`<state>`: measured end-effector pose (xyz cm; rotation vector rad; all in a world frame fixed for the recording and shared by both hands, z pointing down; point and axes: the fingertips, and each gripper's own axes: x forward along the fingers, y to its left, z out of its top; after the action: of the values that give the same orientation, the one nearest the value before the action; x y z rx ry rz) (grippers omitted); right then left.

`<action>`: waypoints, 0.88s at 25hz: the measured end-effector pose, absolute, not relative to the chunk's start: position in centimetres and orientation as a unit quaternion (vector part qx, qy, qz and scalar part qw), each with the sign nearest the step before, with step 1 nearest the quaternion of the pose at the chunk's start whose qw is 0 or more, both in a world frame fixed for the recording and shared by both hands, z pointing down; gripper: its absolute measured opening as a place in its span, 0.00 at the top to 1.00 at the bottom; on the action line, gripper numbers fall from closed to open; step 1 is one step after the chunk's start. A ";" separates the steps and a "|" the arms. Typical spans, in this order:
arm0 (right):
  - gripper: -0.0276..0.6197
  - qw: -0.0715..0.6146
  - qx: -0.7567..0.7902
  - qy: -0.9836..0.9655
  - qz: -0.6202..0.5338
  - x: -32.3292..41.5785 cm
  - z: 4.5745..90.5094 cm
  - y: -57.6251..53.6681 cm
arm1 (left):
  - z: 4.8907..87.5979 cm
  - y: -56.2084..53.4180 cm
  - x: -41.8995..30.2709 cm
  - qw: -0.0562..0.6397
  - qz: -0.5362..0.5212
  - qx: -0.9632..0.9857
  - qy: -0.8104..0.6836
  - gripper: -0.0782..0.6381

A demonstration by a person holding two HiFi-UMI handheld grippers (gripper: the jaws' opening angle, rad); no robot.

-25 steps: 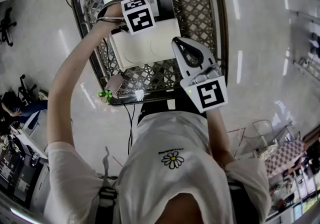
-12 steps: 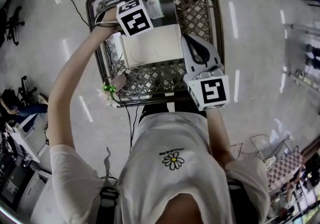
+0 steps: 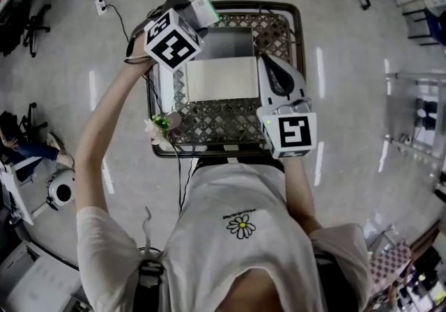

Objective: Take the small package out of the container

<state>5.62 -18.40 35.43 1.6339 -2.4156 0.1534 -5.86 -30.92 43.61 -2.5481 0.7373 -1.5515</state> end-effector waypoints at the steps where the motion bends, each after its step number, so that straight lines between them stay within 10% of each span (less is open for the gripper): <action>1: 0.91 0.109 0.557 -0.822 0.048 5.5 34.9 -18.4 | 42.3 -30.7 -6.1 0.039 -0.493 -0.829 0.260 0.43; 22: 0.91 0.068 0.571 -0.818 0.006 2.1 29.5 -17.8 | 26.2 -23.3 -11.3 -0.009 -0.141 -0.830 0.540 0.43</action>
<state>2.12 -17.79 29.46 1.7191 -2.4661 0.0180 -11.33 -23.29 26.20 -2.6223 1.7061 -0.4446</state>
